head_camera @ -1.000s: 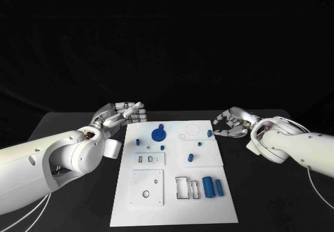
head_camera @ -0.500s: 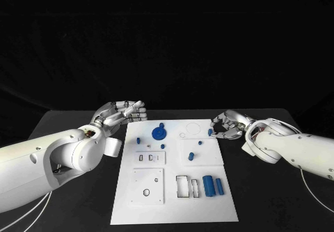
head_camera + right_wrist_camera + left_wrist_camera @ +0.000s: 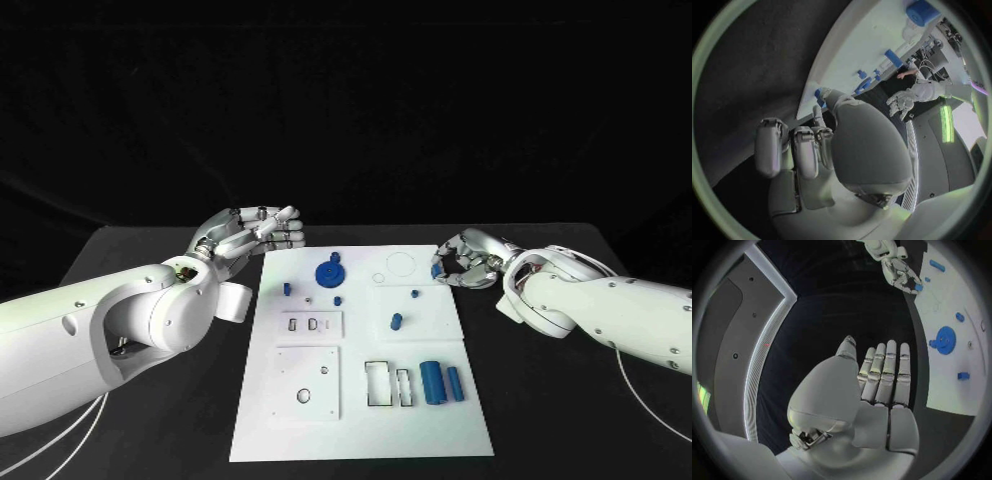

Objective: Assemble the parts on the task board

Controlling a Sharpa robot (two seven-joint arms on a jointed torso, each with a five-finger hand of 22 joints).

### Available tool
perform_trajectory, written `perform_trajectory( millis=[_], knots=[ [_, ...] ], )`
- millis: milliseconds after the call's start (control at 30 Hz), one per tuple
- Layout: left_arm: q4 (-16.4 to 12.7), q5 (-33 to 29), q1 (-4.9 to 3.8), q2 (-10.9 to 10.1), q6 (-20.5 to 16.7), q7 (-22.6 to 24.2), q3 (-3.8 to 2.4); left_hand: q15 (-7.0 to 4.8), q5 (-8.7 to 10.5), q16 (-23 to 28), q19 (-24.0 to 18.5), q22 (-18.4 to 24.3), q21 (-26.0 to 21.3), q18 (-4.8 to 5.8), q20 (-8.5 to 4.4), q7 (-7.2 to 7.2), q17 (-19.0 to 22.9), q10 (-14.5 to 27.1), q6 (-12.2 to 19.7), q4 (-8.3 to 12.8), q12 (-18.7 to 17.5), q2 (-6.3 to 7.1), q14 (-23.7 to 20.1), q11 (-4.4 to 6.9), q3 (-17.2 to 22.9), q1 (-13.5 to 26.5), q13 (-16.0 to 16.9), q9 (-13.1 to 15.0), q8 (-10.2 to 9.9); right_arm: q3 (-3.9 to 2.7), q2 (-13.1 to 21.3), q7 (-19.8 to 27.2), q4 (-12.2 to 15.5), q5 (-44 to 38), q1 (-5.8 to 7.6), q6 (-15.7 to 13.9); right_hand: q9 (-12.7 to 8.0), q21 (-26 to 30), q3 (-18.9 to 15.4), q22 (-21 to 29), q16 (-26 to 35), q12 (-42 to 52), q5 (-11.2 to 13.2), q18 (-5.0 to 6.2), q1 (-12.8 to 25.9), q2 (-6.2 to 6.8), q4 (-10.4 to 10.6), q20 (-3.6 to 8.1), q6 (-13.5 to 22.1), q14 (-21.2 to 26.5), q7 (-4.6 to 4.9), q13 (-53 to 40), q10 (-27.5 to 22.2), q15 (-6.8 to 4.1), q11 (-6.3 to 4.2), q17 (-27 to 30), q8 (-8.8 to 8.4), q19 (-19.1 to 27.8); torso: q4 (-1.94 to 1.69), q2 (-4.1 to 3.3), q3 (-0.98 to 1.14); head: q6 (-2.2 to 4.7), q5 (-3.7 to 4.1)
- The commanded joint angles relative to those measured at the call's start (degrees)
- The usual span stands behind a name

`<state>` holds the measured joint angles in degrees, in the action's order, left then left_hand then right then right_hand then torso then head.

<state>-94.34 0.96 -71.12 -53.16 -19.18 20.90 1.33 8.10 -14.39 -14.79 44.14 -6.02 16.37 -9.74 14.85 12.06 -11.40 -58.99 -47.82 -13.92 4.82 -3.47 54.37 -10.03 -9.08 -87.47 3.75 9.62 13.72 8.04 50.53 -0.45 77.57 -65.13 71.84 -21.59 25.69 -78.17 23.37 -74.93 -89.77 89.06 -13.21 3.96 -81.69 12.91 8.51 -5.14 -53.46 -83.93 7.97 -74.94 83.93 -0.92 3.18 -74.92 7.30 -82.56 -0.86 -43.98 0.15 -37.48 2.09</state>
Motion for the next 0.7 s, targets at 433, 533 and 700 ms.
perform_trajectory(
  millis=[433, 533, 700],
  knots=[
    [-0.1, -0.1, -0.04, 0.0, 1.1, 0.0, -0.04, 0.36, 0.37, 0.4, 0.5, 0.1, -0.4, -0.71, -0.02, 0.34, -0.1, 0.1, -0.1, 0.1, -0.3, -0.31, -0.1, -0.37, -0.5, 0.2, 0.1, -0.1, -0.3, 0.00, -0.5, -0.1, 0.1, -1.4, -0.08, 0.6, -0.2, -0.1, 2.2, -3.4, -0.2, 0.6, 0.5, -0.45, 0.6, -0.02, -0.5, -0.02, -2.1, -6.1, -0.32, -14.7, 5.8, -0.05, -0.21, -15.1, 0.91, -0.1, 0.03, 0.07, -0.03, -0.07, -0.12],
    [-0.1, -0.1, -0.04, 0.0, 1.1, 0.0, -0.04, 0.36, 0.37, 0.4, 0.5, 0.1, -0.4, -0.71, -0.02, 0.34, -0.1, 0.1, -0.1, 0.1, -0.3, -0.31, -0.1, -0.37, -0.5, 0.2, 0.1, -0.1, -0.3, 0.00, -0.5, -0.1, 0.0, -1.4, -0.09, 0.6, -0.2, -0.1, 2.8, -3.6, -0.2, 0.7, 0.6, -0.46, 1.1, -0.05, -0.7, 0.14, -3.2, -6.1, -0.65, -14.8, 5.9, -0.26, -0.47, -15.1, 1.46, -0.1, 0.03, 0.05, -0.01, -0.07, -0.06],
    [-0.1, -0.1, -0.04, 0.0, 1.1, -0.1, -0.04, 0.36, 0.37, 0.4, 0.5, 0.1, -0.4, -0.71, -0.02, 0.34, -0.1, 0.1, -0.1, 0.1, -0.3, -0.31, -0.1, -0.37, -0.5, 0.2, 0.1, -0.1, -0.3, 0.00, -0.5, -0.2, -0.1, -1.4, -0.09, 0.4, 0.0, -0.3, 3.6, -3.8, -0.2, 0.8, 0.6, -0.52, 1.6, -0.16, -1.1, 0.39, -4.3, -6.1, -1.04, -14.9, 6.0, -0.56, -0.81, -15.1, 2.06, -0.3, 0.04, 0.05, 0.01, -0.11, -0.01]
  ],
)
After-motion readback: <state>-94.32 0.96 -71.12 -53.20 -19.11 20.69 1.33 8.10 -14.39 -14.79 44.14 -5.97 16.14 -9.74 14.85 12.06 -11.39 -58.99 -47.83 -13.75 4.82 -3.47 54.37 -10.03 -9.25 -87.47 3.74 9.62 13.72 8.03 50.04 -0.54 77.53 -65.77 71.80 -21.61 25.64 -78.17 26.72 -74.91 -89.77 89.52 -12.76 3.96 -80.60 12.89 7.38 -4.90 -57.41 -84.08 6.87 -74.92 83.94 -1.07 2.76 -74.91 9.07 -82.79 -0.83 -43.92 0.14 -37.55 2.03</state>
